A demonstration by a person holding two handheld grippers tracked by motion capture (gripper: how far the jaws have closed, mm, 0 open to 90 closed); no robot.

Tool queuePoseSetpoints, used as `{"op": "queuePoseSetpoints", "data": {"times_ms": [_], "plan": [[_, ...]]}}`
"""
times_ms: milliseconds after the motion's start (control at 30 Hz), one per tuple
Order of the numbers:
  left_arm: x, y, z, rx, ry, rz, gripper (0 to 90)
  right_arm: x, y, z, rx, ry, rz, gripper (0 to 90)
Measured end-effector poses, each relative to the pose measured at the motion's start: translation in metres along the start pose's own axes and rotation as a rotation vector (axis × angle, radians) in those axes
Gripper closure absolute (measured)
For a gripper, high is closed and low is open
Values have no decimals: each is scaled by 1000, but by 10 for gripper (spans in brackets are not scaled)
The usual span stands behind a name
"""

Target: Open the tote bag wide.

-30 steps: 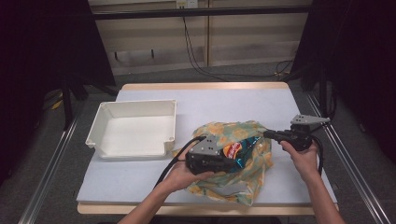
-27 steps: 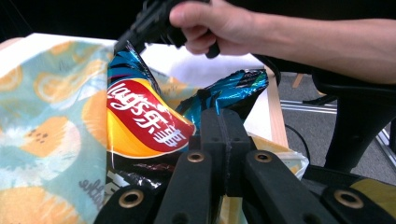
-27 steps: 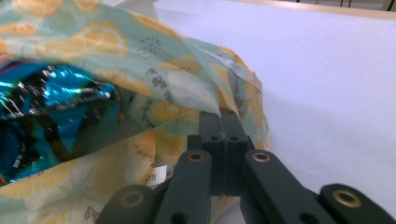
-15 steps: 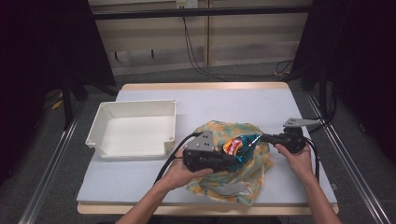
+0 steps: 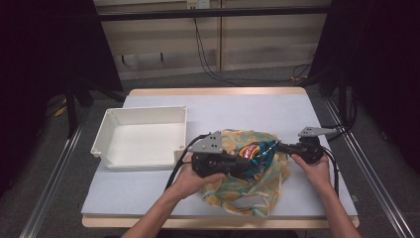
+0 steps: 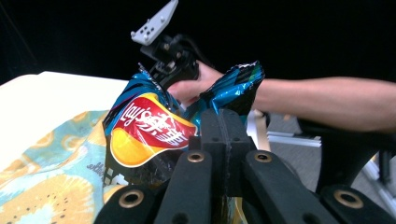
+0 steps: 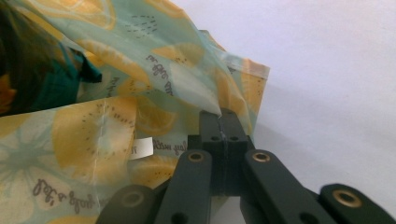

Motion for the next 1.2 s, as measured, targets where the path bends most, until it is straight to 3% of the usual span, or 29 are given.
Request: {"op": "queuePoseSetpoints", "data": {"times_ms": [167, 333, 533, 733, 833, 967, 1200], "plan": [[5, -9, 3, -5, 2, -30, 900, -2, 0, -2, 12, 2, -4, 900], [7, -14, 10, -4, -12, -15, 900, -4, -5, 2, 7, -12, -28, 900], [6, -19, 15, -15, -20, -30, 900, -5, -4, -1, 21, -14, -34, 900], [8, -28, 17, -4, -22, -40, 900, -7, -5, -6, 15, 15, -41, 900], [7, -34, 16, 7, -23, -48, 900, -10, -6, -11, 47, 15, -56, 900], [7, -40, 17, 17, -28, -55, 900, -13, -7, -14, 40, 35, -61, 900], [10, -47, 26, 9, -34, -64, 900, -12, -8, -6, 23, 8, -60, 900]]}}
Point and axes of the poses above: each handheld gripper's, and its own axes: x roughly forward along the jaws, y roughly out of its underside, z roughly to its left, the point moved 7 cm from there along x, roughly forward along the jaws, and after that the axes turned 13 degrees about y, right-handed, at the moved point
